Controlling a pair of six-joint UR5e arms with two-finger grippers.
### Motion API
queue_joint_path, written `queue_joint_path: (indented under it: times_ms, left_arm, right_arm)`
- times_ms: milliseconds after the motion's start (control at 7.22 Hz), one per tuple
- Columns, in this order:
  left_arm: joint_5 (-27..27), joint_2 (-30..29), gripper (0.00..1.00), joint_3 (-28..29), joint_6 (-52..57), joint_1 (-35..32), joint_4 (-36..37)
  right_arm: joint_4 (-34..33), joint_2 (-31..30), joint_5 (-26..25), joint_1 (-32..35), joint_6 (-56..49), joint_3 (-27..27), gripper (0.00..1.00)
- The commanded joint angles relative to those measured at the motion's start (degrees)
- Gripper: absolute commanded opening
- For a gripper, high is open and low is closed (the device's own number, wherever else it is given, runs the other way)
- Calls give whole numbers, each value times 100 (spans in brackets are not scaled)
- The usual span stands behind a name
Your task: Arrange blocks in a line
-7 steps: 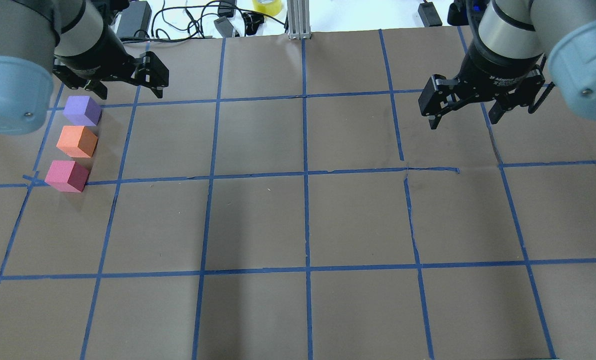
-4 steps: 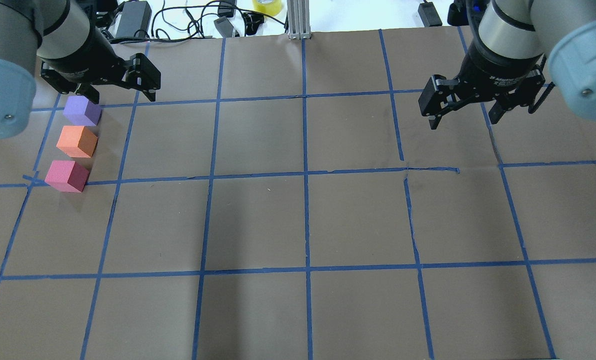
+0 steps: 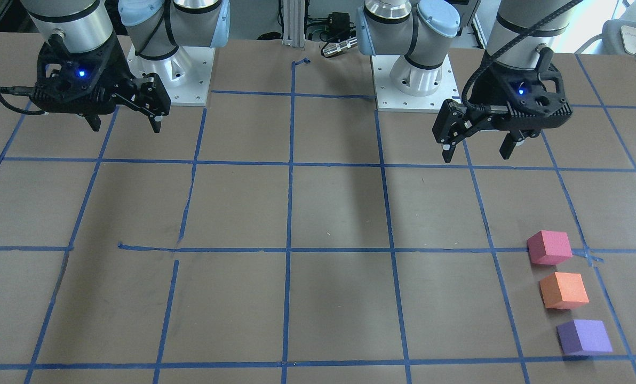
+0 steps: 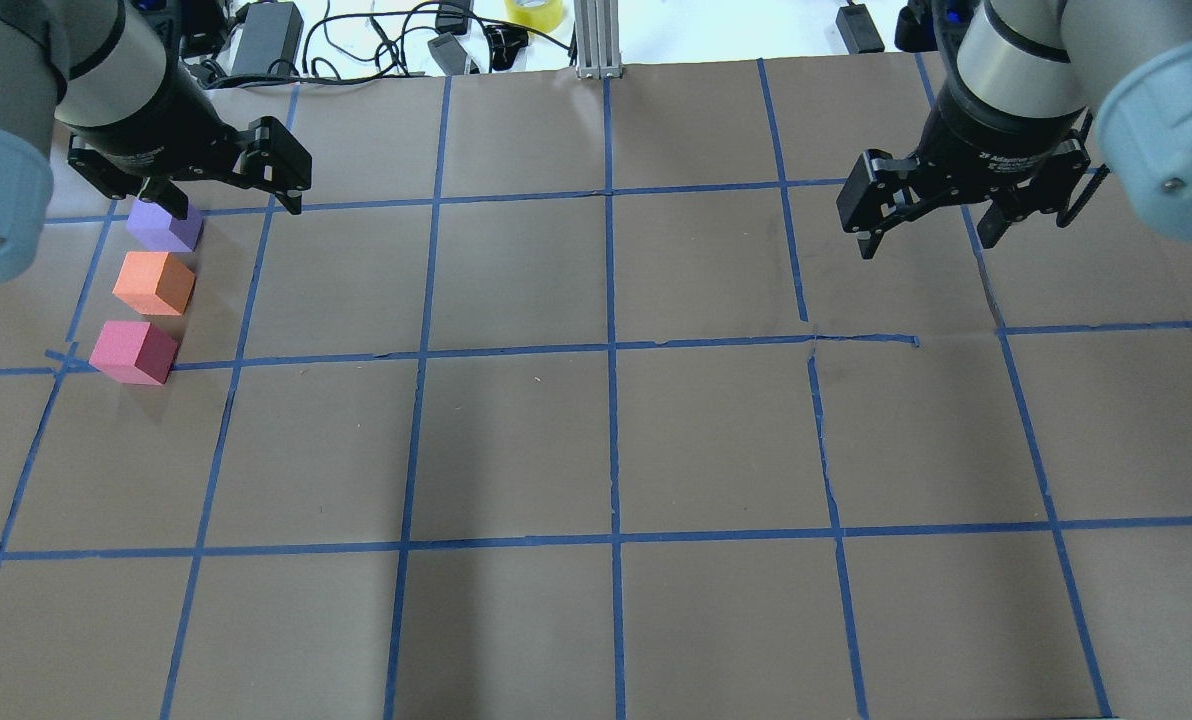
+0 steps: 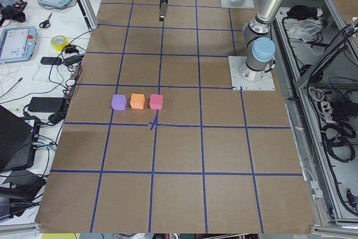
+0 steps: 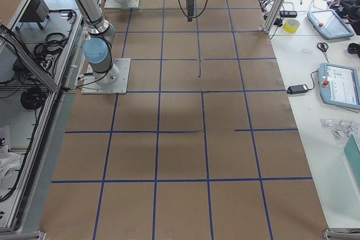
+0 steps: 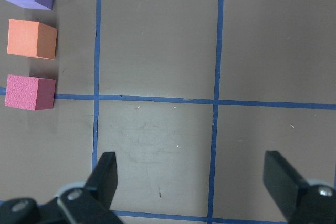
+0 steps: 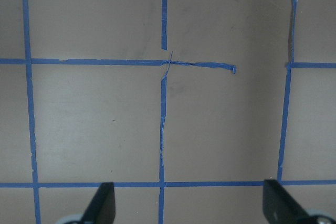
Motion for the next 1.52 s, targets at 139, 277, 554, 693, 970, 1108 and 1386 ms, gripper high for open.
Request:
queue_joint_path:
  times_ms: [139, 277, 554, 693, 970, 1108, 1386]
  left_arm:
    - [-10, 52, 100, -168, -69, -42, -15]
    - [-10, 87, 100, -185, -69, -42, -59]
    - [7, 158, 100, -185, -78, -42, -304]
    - [8, 158, 100, -185, -78, -42, -297]
    - [-1, 158, 100, -185, -69, -42, -297]
    - [16, 158, 100, -185, -69, -42, -305]
    - [25, 184, 100, -194, -69, -51, -305]
  right_arm:
    - [-21, 5, 0, 0, -8, 0, 100]
    - [-21, 5, 0, 0, -8, 0, 100]
    - [-21, 5, 0, 0, -8, 0, 100]
    - [-21, 5, 0, 0, -8, 0, 100]
    - [-29, 5, 0, 0, -8, 0, 100]
    - [-29, 5, 0, 0, -8, 0, 100]
    - [-38, 5, 0, 0, -8, 0, 100]
